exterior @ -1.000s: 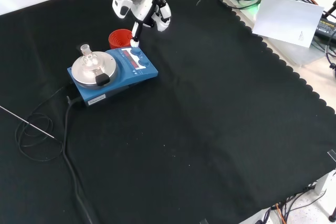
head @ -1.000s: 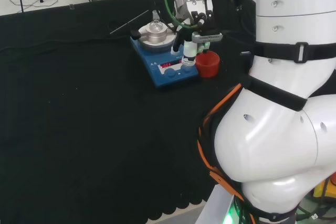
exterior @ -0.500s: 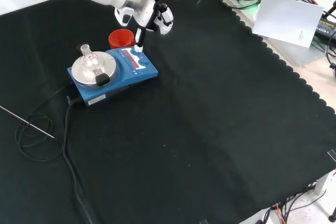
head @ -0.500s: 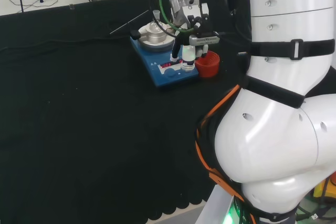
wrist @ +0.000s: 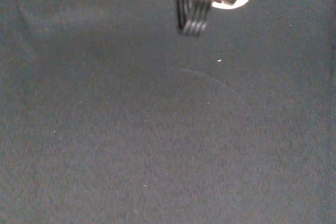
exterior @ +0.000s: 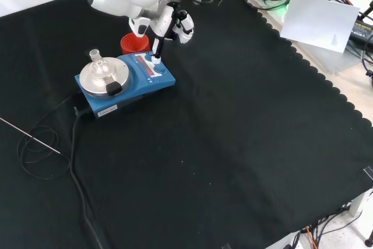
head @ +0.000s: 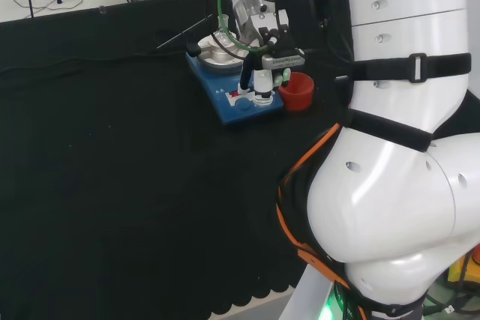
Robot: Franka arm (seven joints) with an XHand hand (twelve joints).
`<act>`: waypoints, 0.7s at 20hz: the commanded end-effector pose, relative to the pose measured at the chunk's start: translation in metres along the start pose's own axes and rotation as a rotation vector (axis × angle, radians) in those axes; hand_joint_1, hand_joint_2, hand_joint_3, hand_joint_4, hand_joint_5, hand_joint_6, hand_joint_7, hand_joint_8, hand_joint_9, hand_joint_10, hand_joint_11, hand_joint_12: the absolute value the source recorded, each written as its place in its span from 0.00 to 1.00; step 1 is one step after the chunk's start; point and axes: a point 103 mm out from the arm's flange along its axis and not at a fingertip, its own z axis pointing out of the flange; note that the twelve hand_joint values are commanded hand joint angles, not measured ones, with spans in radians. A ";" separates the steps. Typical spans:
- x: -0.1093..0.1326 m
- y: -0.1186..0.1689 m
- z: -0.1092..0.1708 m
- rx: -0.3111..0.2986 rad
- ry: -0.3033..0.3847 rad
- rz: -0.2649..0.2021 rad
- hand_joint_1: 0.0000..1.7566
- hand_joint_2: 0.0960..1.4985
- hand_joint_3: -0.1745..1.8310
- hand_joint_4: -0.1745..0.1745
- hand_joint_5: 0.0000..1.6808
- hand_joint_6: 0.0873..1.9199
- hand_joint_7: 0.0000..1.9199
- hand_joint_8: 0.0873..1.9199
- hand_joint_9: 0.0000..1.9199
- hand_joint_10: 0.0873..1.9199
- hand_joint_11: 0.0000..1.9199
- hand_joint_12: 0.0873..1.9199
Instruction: Turn on the heater.
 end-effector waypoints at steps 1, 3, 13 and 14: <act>0.001 0.000 0.001 0.008 -0.003 0.006 0.80 0.38 0.61 0.54 0.08 0.00 0.82 0.81 0.92 0.79 0.99 0.82; 0.001 0.000 0.001 0.011 -0.002 0.004 0.80 0.38 0.61 0.54 0.08 0.00 0.82 0.81 0.92 0.79 0.99 0.81; -0.007 0.002 0.011 0.025 0.001 0.001 0.80 0.38 0.61 0.53 0.08 0.00 0.82 0.81 0.92 0.78 1.00 0.81; -0.006 0.002 0.011 0.024 0.000 0.003 0.80 0.38 0.61 0.53 0.08 0.00 0.82 0.81 0.92 0.78 1.00 0.81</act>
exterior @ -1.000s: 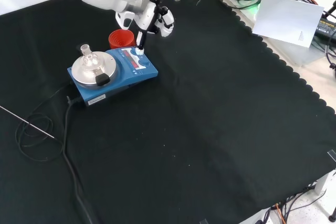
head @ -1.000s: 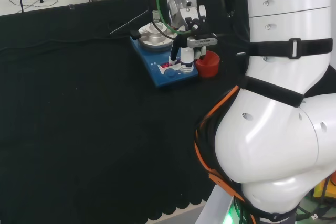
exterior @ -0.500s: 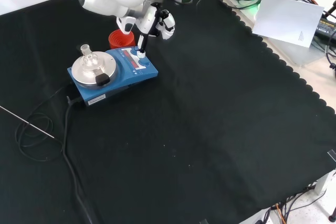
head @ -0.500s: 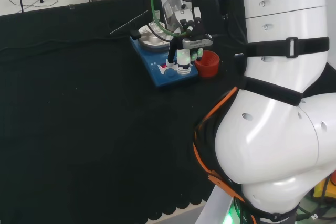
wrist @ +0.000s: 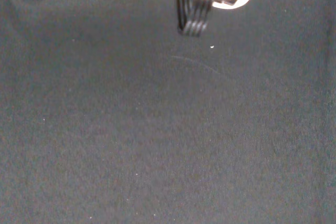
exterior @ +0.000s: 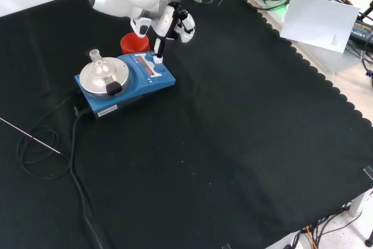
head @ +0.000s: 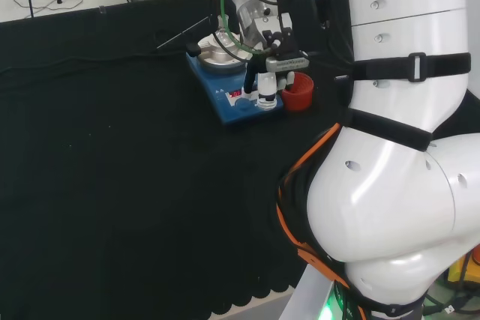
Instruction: Turn on the heater.
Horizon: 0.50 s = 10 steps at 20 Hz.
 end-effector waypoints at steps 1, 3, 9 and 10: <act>0.003 0.000 0.003 0.001 -0.004 0.007 0.80 0.38 0.61 0.53 0.08 0.00 0.82 0.81 0.92 0.78 1.00 0.81; 0.003 0.001 0.003 -0.002 -0.004 0.006 0.80 0.38 0.61 0.53 0.08 0.00 0.82 0.81 0.92 0.78 1.00 0.81; 0.005 0.001 0.003 -0.005 -0.033 0.016 0.80 0.38 0.61 0.53 0.08 0.00 0.82 0.81 0.92 0.78 1.00 0.81; 0.005 0.001 0.002 -0.006 -0.036 0.017 0.80 0.38 0.61 0.53 0.08 0.00 0.82 0.81 0.92 0.78 1.00 0.81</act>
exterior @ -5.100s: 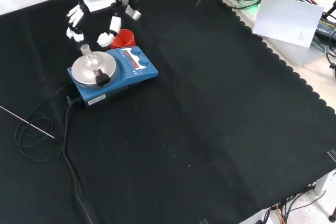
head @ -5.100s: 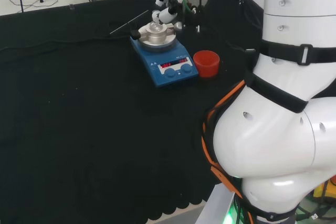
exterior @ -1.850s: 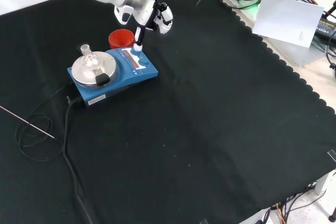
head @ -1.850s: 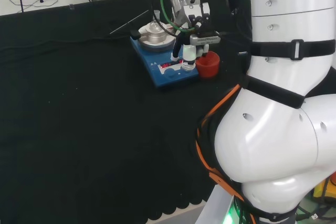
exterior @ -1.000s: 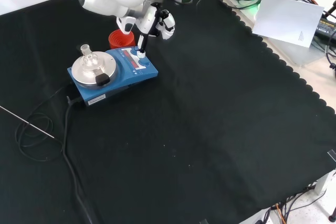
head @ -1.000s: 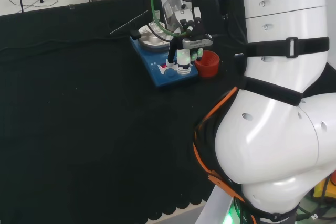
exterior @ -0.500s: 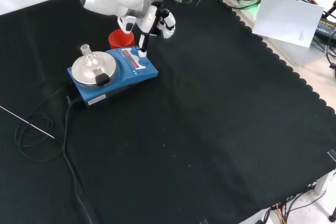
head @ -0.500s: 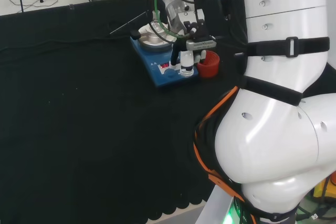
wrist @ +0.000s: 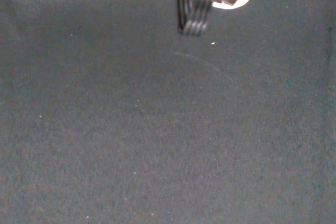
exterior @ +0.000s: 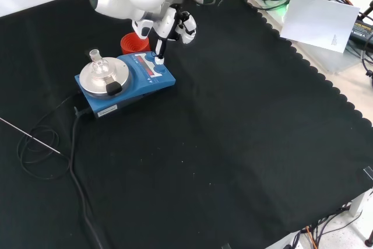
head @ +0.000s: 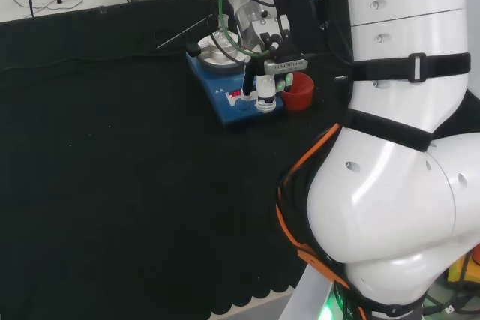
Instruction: Turn on the heater.
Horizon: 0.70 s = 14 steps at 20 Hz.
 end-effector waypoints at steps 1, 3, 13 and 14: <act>0.001 0.000 -0.001 -0.004 -0.017 0.009 0.80 0.38 0.61 0.53 0.08 0.00 0.82 0.81 0.92 0.78 1.00 0.81; 0.002 0.001 -0.002 -0.001 -0.023 0.015 0.80 0.38 0.61 0.53 0.08 0.00 0.82 0.81 0.92 0.78 1.00 0.81; 0.009 0.005 -0.001 -0.004 -0.031 0.009 0.80 0.38 0.61 0.53 0.08 0.00 0.82 0.81 0.92 0.78 1.00 0.81; 0.007 0.004 -0.002 -0.003 -0.028 0.003 0.80 0.38 0.61 0.53 0.09 0.00 0.82 0.81 0.92 0.78 1.00 0.81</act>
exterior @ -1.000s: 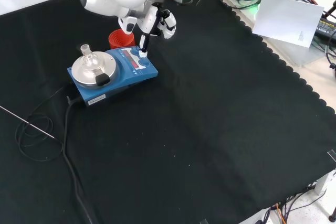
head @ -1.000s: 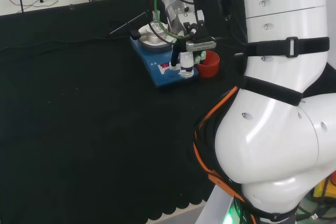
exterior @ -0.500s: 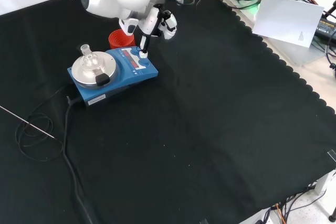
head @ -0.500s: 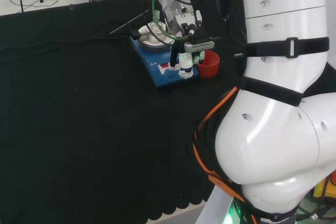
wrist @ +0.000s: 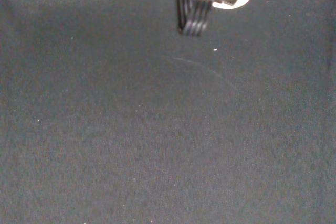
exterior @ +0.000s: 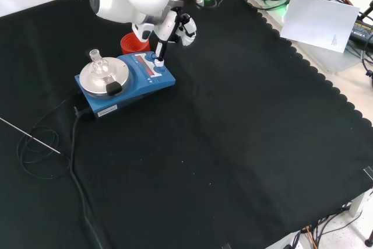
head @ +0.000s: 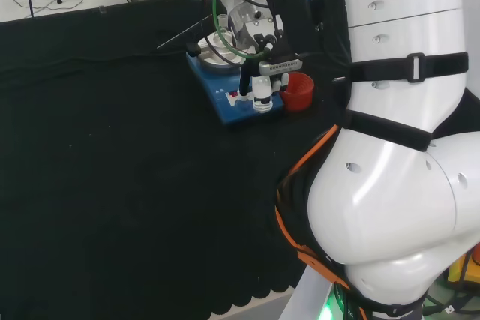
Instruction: Turn on the heater.
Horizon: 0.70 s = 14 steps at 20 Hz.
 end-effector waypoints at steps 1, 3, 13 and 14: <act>-0.002 0.001 0.001 0.002 0.002 -0.012 0.80 0.38 0.61 0.53 0.09 0.00 0.82 0.81 0.92 0.78 1.00 0.81; -0.002 0.001 0.001 0.004 0.000 -0.011 0.80 0.38 0.61 0.53 0.09 0.00 0.82 0.81 0.92 0.78 1.00 0.81; -0.004 0.001 0.002 0.006 0.002 -0.015 0.80 0.38 0.61 0.53 0.09 0.00 0.82 0.81 0.92 0.78 1.00 0.81; -0.004 0.002 0.002 0.008 0.001 -0.013 0.80 0.38 0.61 0.53 0.09 0.00 0.82 0.81 0.92 0.78 1.00 0.81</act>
